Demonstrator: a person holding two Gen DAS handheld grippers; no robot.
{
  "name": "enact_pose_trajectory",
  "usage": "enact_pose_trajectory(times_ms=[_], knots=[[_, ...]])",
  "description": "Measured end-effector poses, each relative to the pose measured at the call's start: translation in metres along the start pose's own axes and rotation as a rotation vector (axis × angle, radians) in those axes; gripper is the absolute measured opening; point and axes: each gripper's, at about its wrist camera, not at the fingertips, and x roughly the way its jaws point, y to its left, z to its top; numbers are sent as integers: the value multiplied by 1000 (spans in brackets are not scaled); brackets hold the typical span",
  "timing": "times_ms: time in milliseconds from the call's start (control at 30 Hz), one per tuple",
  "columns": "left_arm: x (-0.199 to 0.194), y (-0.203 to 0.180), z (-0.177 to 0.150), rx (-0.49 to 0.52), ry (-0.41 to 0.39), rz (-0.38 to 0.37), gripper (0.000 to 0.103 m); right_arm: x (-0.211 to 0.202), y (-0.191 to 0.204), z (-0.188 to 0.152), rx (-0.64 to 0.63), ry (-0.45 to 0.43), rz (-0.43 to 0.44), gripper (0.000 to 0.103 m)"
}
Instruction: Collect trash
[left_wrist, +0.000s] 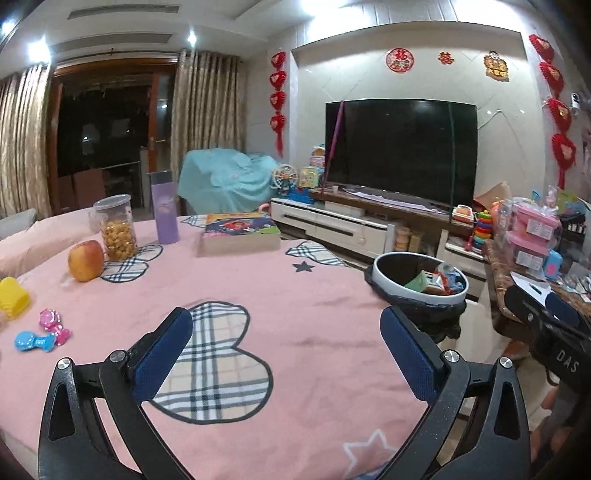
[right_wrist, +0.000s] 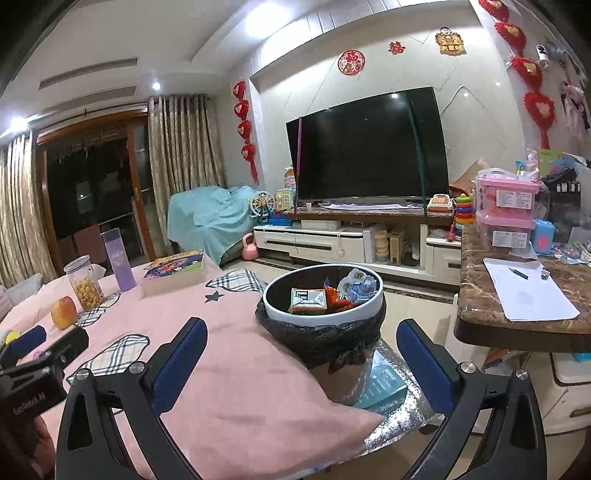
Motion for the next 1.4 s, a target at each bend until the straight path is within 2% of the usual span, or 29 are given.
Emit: enact_pose_trajectory(times_ms=[467, 1400], knots=[[-8, -3, 0, 16, -8, -35, 103, 0, 0, -4, 15, 17, 6, 103], [-12, -2, -1, 11, -33, -25, 103, -4, 4, -4, 25, 16, 37, 103]])
